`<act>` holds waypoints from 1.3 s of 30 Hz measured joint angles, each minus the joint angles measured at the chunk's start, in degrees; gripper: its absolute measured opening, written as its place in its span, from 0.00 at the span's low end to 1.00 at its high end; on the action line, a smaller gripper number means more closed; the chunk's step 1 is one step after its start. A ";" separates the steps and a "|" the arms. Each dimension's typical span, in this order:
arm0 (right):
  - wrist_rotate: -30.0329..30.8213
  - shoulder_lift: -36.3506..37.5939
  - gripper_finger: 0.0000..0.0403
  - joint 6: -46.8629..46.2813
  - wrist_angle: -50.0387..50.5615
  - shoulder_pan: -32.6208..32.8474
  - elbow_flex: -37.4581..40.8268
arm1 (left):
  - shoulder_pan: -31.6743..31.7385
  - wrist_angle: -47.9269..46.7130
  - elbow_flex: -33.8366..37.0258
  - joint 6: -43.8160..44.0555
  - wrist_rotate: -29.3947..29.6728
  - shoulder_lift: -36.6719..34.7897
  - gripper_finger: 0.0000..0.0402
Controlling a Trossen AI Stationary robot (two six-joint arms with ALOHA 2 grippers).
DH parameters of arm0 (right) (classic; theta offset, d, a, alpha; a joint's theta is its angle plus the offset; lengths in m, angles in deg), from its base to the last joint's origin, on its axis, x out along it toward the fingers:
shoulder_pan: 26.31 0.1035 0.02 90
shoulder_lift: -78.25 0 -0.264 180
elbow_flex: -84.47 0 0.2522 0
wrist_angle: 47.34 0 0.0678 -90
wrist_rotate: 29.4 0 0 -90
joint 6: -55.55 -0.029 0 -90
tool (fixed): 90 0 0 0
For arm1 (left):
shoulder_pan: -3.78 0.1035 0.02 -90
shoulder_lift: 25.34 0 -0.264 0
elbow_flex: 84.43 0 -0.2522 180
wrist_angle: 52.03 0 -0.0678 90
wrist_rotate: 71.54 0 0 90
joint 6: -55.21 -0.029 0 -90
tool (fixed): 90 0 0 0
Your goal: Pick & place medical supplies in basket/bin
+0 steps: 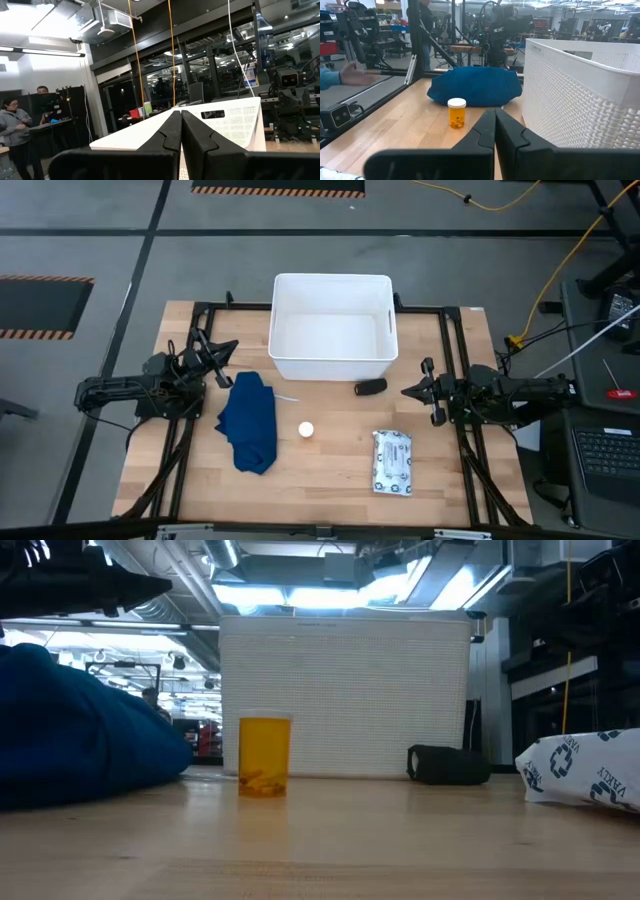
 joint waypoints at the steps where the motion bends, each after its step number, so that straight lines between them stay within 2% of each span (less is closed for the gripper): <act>1: 0.00 0.00 0.01 0.18 0.00 -0.01 -0.01 | 0.00 0.00 0.00 0.01 0.00 0.01 0.01; 8: 0.00 0.00 0.01 2.73 -1.00 0.00 0.00 | -0.02 0.00 0.00 0.02 0.02 0.00 0.01; 29: 0.00 0.00 0.01 0.98 -0.22 -0.02 -0.01 | 0.00 -0.19 -0.02 0.21 -0.08 0.02 0.01; 33: 0.00 0.01 0.01 -0.19 -0.22 -0.02 -0.01 | -0.02 -5.93 -2.14 1.87 -2.31 0.02 0.01; 39: 0.63 -0.01 0.01 1.06 -0.48 -0.02 0.00 | -0.02 -17.30 -9.17 7.36 -2.03 2.53 0.00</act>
